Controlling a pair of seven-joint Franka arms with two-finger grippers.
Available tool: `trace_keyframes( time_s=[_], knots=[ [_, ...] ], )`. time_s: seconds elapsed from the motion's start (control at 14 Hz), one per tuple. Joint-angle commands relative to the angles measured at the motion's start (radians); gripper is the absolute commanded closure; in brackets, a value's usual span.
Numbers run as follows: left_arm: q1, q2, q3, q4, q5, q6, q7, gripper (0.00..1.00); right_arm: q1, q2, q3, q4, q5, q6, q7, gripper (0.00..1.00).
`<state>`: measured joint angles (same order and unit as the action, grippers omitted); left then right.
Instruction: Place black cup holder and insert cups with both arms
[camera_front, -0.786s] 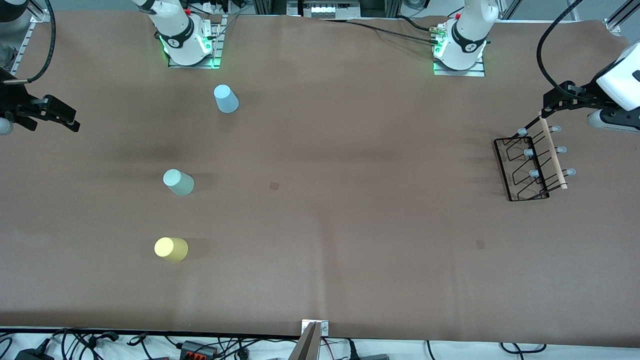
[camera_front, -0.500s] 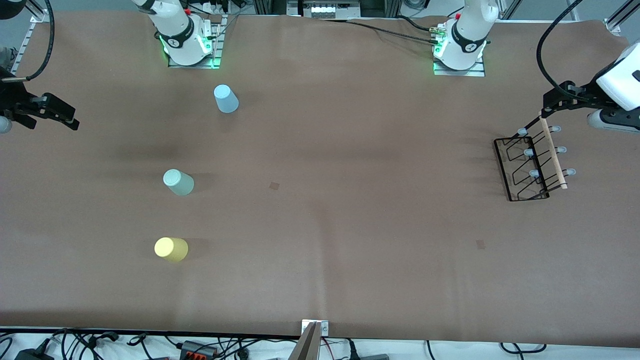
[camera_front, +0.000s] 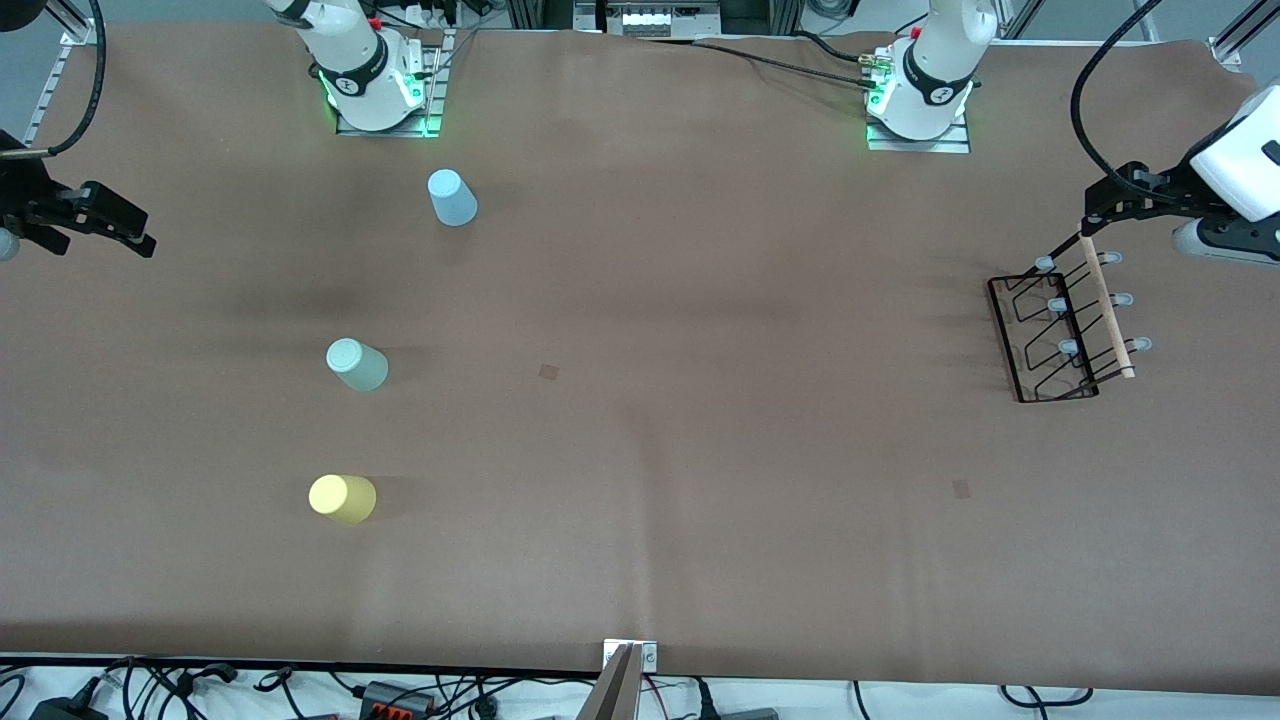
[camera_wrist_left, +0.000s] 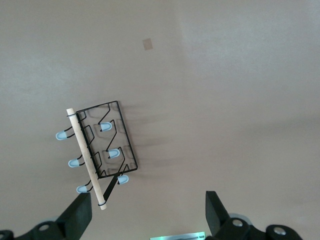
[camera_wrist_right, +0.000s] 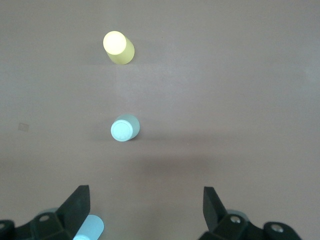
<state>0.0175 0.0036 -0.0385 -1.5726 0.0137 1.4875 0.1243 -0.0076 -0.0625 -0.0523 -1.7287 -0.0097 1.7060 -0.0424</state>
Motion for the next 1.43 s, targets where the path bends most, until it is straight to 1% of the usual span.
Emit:
trace_keyframes(
  time_s=[0.0, 0.07, 0.14, 0.21, 0.29, 0.36, 0.5, 0.71, 0.86, 0.93, 1.14, 1.36],
  knots=[
    [0.028, 0.057, -0.001, 0.007, -0.021, 0.045, 0.015, 0.0, 0.001, 0.0, 0.0, 0.014, -0.009, -0.019, -0.008, 0.0],
    [0.06, 0.064, -0.003, -0.03, -0.021, 0.106, 0.02, 0.0, 0.003, 0.0, 0.002, 0.014, -0.009, -0.019, -0.008, 0.0],
    [0.08, 0.059, -0.003, -0.091, -0.021, 0.172, 0.041, 0.0, 0.003, 0.0, 0.002, 0.014, -0.009, -0.02, -0.008, 0.0],
    [0.102, 0.053, -0.001, -0.148, -0.021, 0.231, 0.096, 0.0, 0.003, -0.002, 0.002, 0.014, -0.009, -0.023, -0.008, 0.0],
    [0.145, 0.053, -0.001, -0.193, -0.021, 0.287, 0.165, 0.0, 0.001, -0.002, 0.002, 0.014, -0.007, -0.025, -0.007, 0.0],
    [0.197, 0.056, -0.001, -0.236, -0.021, 0.328, 0.242, 0.0, 0.001, 0.0, 0.0, 0.014, -0.004, -0.025, -0.007, 0.0],
    [0.267, 0.052, -0.003, -0.335, -0.021, 0.402, 0.285, 0.0, 0.003, 0.012, 0.002, 0.011, -0.004, -0.025, -0.008, 0.0],
    [0.326, 0.05, -0.003, -0.479, -0.021, 0.523, 0.287, 0.0, 0.021, 0.05, 0.005, 0.012, -0.009, -0.022, -0.01, 0.0],
    [0.331, 0.049, -0.003, -0.562, -0.021, 0.609, 0.29, 0.0, 0.026, 0.053, 0.005, 0.012, -0.003, -0.026, 0.007, 0.0],
    [0.331, 0.045, -0.003, -0.59, -0.021, 0.628, 0.291, 0.0, 0.028, 0.061, 0.006, 0.009, -0.004, -0.023, 0.006, 0.0],
    [0.348, 0.035, -0.004, -0.623, -0.021, 0.629, 0.356, 0.0, 0.058, 0.159, 0.006, 0.018, -0.013, 0.003, 0.006, 0.0],
    [0.354, 0.039, -0.004, -0.644, -0.021, 0.631, 0.37, 0.0, 0.074, 0.275, 0.006, 0.02, -0.015, 0.099, 0.007, 0.0]
  ],
)
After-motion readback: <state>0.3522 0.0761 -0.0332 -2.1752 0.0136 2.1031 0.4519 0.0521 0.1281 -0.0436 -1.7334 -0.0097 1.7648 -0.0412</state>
